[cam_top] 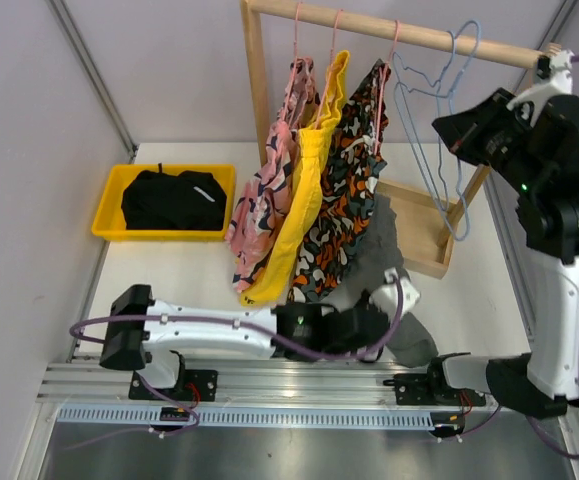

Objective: Remove the shorts from the hanger

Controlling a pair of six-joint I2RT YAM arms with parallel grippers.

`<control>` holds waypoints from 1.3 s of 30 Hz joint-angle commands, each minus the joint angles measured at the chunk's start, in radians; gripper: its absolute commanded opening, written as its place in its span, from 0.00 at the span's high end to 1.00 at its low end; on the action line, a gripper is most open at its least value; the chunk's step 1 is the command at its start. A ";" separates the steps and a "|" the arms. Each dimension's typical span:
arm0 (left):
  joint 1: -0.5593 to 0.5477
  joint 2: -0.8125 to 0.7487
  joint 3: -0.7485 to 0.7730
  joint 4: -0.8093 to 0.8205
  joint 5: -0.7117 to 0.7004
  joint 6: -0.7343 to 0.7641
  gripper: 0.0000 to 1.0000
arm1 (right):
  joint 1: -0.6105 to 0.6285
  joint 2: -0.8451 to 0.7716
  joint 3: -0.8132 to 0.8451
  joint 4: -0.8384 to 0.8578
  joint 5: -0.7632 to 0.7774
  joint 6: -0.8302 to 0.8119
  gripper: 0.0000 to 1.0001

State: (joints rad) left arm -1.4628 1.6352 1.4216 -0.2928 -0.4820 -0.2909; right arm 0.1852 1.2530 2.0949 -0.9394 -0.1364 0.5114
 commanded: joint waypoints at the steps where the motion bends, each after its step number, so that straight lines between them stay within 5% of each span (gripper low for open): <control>1: -0.137 -0.141 -0.045 -0.006 -0.070 -0.083 1.00 | -0.013 0.095 0.031 0.099 0.018 -0.024 1.00; 10: -0.366 -0.232 0.019 -0.238 -0.259 -0.177 1.00 | -0.021 0.219 0.008 0.244 0.021 0.003 1.00; 18: -0.392 -0.302 0.043 -0.342 -0.335 -0.220 1.00 | -0.021 0.230 -0.041 0.258 0.034 -0.010 1.00; 24: -0.392 -0.371 0.262 -0.601 -0.507 -0.205 1.00 | -0.039 0.177 -0.145 0.251 0.027 -0.027 0.98; 27: -0.370 -0.417 0.341 -0.686 -0.578 -0.162 1.00 | -0.049 0.143 -0.212 0.258 0.024 -0.034 0.58; 28: -0.346 -0.429 0.352 -0.695 -0.580 -0.145 1.00 | -0.055 0.117 -0.248 0.269 0.024 -0.033 0.34; 31: -0.282 -0.489 0.396 -0.686 -0.567 -0.058 1.00 | -0.072 0.068 -0.291 0.268 0.032 -0.034 0.01; 39: 0.005 -0.449 0.756 -0.741 -0.515 0.263 1.00 | -0.121 -0.081 -0.380 0.237 0.067 -0.082 0.01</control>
State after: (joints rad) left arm -1.5593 1.1706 2.0769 -1.0451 -0.9905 -0.2142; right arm 0.0849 1.2526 1.7290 -0.7063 -0.0967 0.4667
